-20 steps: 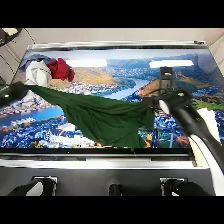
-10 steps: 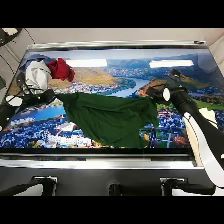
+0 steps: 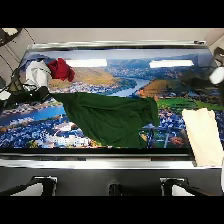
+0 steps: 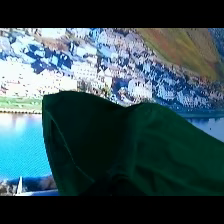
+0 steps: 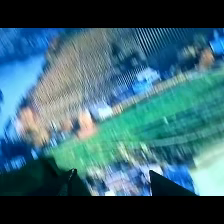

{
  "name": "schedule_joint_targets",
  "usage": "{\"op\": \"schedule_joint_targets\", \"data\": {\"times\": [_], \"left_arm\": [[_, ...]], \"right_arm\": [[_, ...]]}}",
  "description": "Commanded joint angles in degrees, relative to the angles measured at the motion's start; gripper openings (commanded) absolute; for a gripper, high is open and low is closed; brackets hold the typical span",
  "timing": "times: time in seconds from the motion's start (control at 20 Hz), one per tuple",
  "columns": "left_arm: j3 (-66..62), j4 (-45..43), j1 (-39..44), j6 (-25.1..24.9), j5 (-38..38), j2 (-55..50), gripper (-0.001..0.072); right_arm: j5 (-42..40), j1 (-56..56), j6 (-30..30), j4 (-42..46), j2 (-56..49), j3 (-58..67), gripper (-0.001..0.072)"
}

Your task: Fold the shirts.

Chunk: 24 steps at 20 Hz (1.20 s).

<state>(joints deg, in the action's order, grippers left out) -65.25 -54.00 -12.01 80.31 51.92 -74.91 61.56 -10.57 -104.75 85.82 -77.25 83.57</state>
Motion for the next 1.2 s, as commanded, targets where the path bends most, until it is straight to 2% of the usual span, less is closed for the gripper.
{"op": "schedule_joint_targets", "data": {"times": [0.0, 0.15, 0.2, 0.3, 0.35, 0.5, 0.6, 0.85, 1.0, 1.15], "left_arm": [[-0.3, -2.4, -0.9, -2.4, 7.8, -0.1, 0.0037], [1.2, -3.3, -1.1, -2.4, 7.0, -0.1, 0.0037], [1.2, -3.2, -1.3, -2.4, 6.5, -0.1, 0.0088], [0.7, -3.3, -1.5, -0.8, 7.1, 0.0, 0.0686], [0.4, -3.2, -1.9, 0.2, 8.6, 0.0, 0.0717], [2.1, -3.2, -1.3, 0.7, 17.2, 0.0, 0.0706], [7.9, -3.1, 1.5, 1.1, 19.9, 0.4, 0.0638], [22.9, 1.9, 11.6, 0.6, 14.5, 1.4, 0.0638], [24.0, 6.3, 15.5, 0.7, 10.5, 1.4, 0.0637], [22.6, 8.0, 14.8, 0.7, 6.8, 1.4, 0.0637]], "right_arm": [[21.6, -4.9, 13.1, -8.1, 1.5, -0.8, 0.0556], [25.3, -4.9, 15.7, -14.8, 1.5, -7.8, 0.0557], [24.9, -4.9, 15.6, -16.2, 1.5, -9.8, 0.0557], [25.4, -4.9, 15.7, -16.1, 1.5, -11.7, 0.0557], [25.6, -4.9, 16.3, -15.9, 1.5, -11.7, 0.0559], [25.5, -4.9, 16.5, -15.9, 1.5, -11.7, 0.0561], [24.7, -4.9, 16.5, -15.9, 1.5, -12.1, 0.0561], [21.7, -4.9, 16.8, -15.9, 1.4, -14.4, 0.0561], [20.2, -4.9, 17.2, -15.9, 1.3, -16.0, 0.0560], [19.5, -4.9, 17.6, -15.7, 0.4, -16.3, 0.0561]]}}
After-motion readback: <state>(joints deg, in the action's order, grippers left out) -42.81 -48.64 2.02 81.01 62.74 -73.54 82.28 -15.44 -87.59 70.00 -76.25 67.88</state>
